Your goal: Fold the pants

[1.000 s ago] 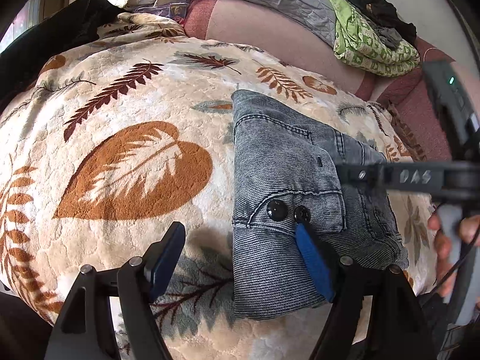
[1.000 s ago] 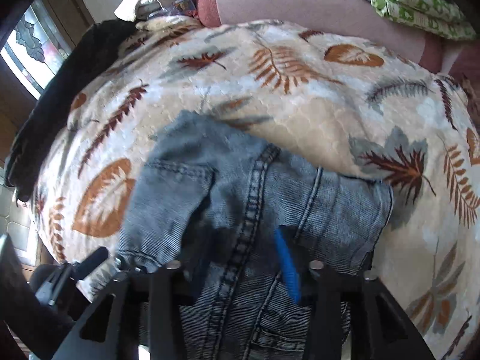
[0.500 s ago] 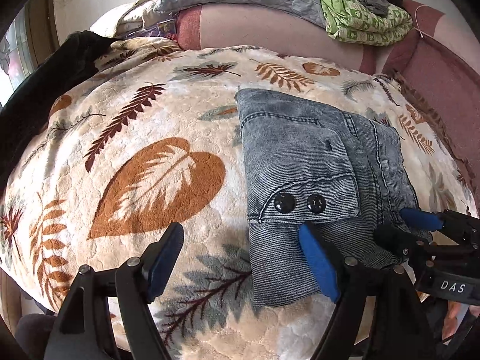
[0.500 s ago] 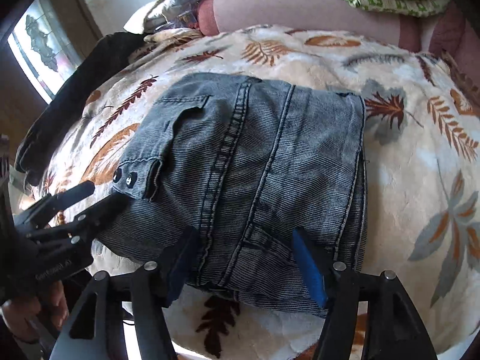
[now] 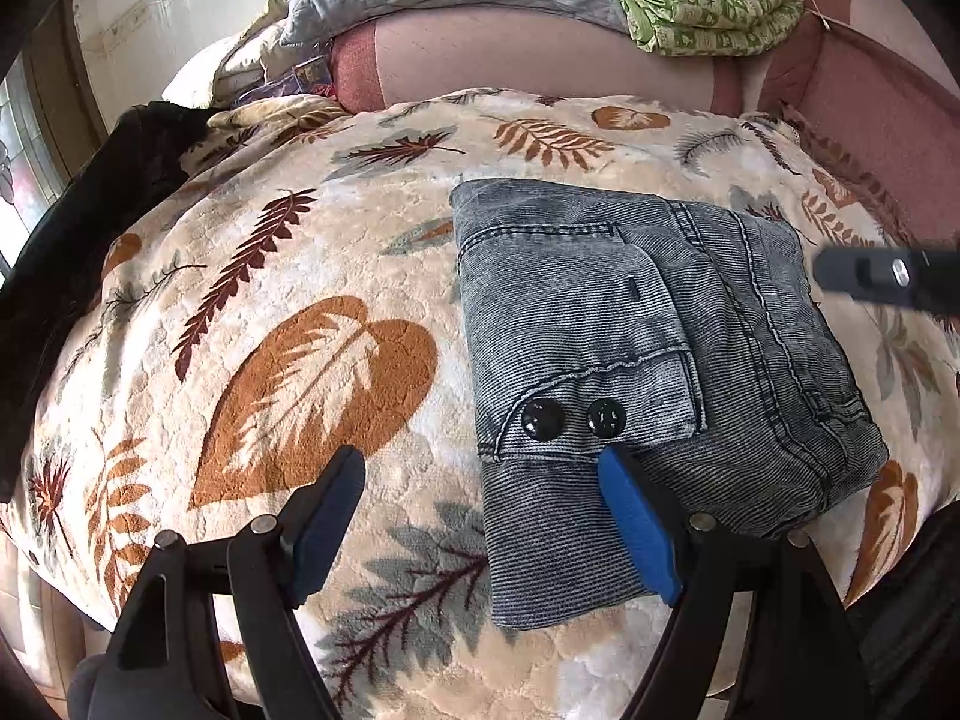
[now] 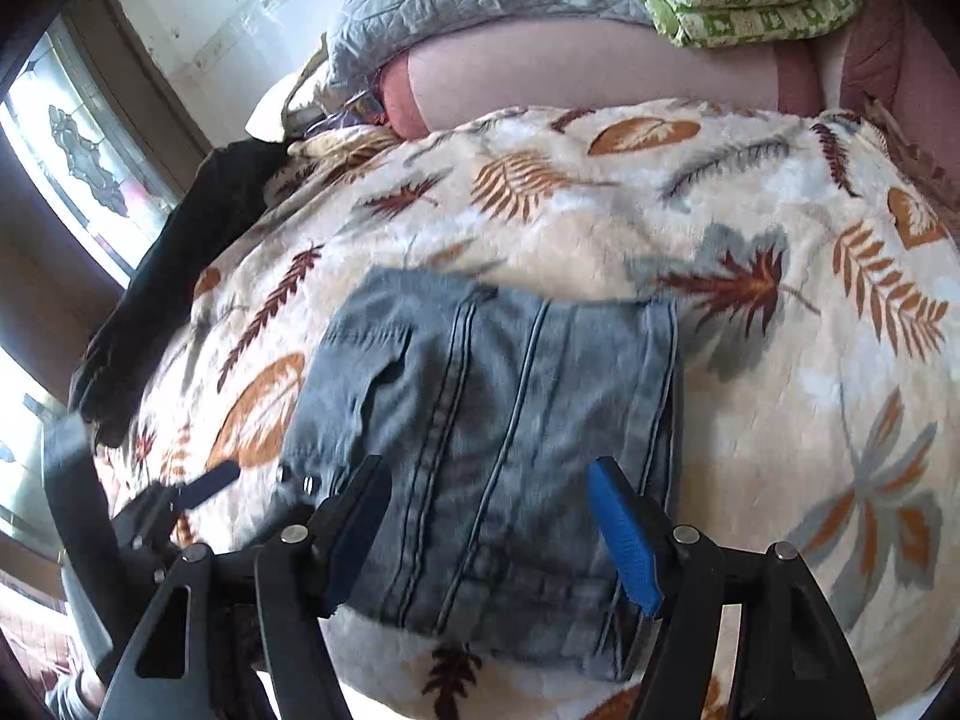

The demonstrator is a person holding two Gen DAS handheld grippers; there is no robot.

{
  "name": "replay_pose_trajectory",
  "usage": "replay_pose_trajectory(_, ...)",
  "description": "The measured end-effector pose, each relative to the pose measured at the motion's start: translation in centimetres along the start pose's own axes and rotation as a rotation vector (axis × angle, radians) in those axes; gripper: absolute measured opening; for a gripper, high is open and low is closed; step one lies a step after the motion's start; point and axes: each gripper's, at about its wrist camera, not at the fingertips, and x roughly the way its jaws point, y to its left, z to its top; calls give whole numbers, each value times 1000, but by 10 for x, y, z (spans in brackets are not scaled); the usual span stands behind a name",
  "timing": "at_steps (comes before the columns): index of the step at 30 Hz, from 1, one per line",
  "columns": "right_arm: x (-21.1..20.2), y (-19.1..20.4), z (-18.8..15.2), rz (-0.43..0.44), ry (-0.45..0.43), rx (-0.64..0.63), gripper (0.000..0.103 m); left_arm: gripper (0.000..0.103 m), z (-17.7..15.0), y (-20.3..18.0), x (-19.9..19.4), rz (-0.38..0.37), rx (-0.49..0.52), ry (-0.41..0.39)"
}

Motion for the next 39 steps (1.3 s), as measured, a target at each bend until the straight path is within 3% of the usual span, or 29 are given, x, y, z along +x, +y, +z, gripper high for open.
replay_pose_trajectory(4, 39, -16, 45, -1, 31, 83, 72, 81, 0, -1, 0, 3, -8, 0)
replay_pose_trajectory(5, 57, -25, 49, -37, 82, 106, 69, 81, 0, 0, 0, 1, -15, 1)
replay_pose_trajectory(6, 77, -30, 49, -140, 146, 82, 67, 81, 0, 0, 1, -7, -21, 2)
replay_pose_trajectory(7, 90, -36, 47, -163, 172, 72, 66, 81, 0, 0, 1, -10, -25, 3)
replay_pose_trajectory(12, 53, -18, 45, -166, 68, 40, 66, 81, -1, 2, 2, -14, -24, -2)
replay_pose_trajectory(14, 44, -16, 42, -226, 31, 7, 68, 81, 0, 3, 3, -21, -33, 1)
replay_pose_trajectory(16, 66, -26, 39, -310, 92, -27, 69, 82, 0, 3, 3, -23, -38, 1)
replay_pose_trajectory(18, 85, -44, 31, -264, 162, 31, 74, 82, 0, 2, 3, -17, -35, 3)
replay_pose_trajectory(22, 38, -46, 22, -176, 34, 112, 75, 81, 3, 10, -5, -56, -55, -7)
replay_pose_trajectory(26, -13, -53, -14, 17, -101, 210, 76, 81, 1, 29, -23, -137, -141, -49)
replay_pose_trajectory(31, -29, -73, -60, 223, -137, 279, 76, 81, 3, 57, -28, -140, -232, -73)
replay_pose_trajectory(36, -24, -83, -81, 303, -139, 313, 76, 81, 9, 65, -22, -76, -253, -48)
replay_pose_trajectory(39, -23, -85, -83, 302, -151, 307, 76, 81, 9, 63, -21, -68, -251, -45)
